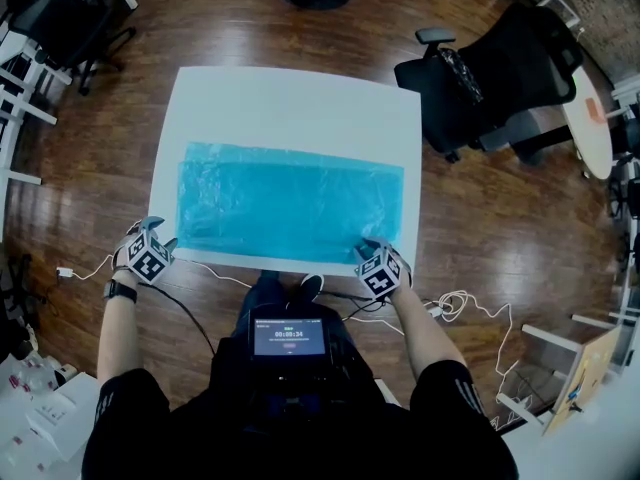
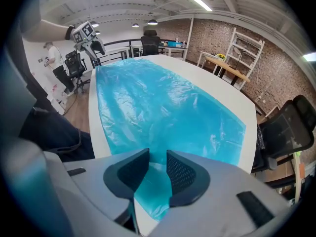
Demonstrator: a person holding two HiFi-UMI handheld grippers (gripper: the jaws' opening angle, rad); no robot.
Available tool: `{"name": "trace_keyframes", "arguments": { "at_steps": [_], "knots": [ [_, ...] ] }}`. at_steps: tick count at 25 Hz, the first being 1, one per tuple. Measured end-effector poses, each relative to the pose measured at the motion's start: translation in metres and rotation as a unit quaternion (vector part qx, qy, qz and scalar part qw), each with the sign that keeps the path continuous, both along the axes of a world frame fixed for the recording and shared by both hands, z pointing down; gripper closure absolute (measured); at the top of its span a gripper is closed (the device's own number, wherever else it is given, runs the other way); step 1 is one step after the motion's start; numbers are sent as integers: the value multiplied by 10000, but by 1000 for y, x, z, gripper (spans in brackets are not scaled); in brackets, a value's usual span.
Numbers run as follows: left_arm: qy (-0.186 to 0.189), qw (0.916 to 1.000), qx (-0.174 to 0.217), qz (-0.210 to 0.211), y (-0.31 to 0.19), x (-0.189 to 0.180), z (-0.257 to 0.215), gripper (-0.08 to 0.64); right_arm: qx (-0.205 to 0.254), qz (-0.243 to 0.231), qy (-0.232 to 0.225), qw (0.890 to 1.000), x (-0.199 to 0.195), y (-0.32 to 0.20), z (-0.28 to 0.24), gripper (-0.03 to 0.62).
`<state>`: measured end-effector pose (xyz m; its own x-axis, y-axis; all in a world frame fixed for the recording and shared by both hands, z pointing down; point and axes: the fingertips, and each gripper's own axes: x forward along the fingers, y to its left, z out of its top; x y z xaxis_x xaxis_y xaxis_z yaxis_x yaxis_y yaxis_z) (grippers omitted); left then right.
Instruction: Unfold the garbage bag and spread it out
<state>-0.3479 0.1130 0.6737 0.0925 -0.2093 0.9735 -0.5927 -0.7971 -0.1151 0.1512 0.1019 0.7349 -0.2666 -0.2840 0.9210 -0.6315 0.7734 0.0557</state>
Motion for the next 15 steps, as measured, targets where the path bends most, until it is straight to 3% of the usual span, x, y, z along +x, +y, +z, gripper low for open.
{"name": "trace_keyframes", "arguments": {
  "at_steps": [5, 10, 15],
  "knots": [
    [300, 9987, 321, -252, -57, 20, -21, 321, -34, 13, 31, 10000, 1, 1, 3, 446],
    [782, 9943, 312, -647, -119, 43, -37, 321, -15, 53, 43, 10000, -2, -2, -1, 446],
    [587, 9944, 317, -822, -164, 41, -17, 324, -39, 185, 58, 9998, -3, -7, -3, 446]
  ]
}}
